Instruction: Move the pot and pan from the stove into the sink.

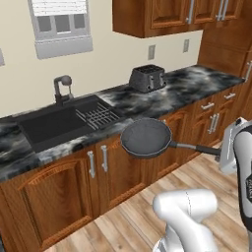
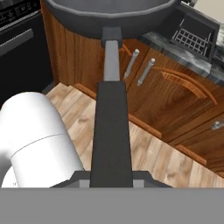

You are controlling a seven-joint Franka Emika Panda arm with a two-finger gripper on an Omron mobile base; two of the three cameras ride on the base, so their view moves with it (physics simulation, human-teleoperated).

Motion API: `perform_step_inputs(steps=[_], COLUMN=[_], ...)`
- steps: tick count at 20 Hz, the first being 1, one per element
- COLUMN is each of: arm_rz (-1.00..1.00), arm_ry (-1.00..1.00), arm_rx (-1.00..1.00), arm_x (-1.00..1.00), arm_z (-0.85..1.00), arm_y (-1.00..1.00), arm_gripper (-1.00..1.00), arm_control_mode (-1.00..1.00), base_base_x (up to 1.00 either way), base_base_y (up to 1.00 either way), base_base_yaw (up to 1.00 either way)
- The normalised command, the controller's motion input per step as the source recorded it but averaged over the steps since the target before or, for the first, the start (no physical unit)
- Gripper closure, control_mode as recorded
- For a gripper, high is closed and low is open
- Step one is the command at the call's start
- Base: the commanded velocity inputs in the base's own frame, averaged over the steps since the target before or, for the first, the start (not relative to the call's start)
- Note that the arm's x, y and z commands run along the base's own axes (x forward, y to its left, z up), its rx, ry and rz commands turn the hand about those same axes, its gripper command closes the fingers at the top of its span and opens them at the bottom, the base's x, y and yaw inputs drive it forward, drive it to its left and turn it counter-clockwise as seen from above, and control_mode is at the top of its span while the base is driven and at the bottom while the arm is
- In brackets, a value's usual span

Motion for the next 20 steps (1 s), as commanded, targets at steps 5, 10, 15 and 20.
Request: perform_step_inputs(steps=[5, 10, 15, 20], arm_rz=[0.0, 0.0, 0.0, 0.0], arm_ry=[0.0, 0.0, 0.0, 0.0], arm_rx=[0.0, 0.0, 0.0, 0.0], arm_x=[0.0, 0.0, 0.0, 0.0], arm_z=[0.0, 0.0, 0.0, 0.0], arm_y=[0.0, 0.0, 0.0, 0.0], arm_gripper=[1.0, 1.0, 1.0, 1.0], arm_control_mode=[1.0, 1.0, 1.0, 1.0], base_base_x=[-0.03, 0.46, 0.65, 0.63], base_base_y=[0.05, 0.25, 0.49, 0.54], base_base_yaw=[0.02, 0.0, 0.0, 0.0])
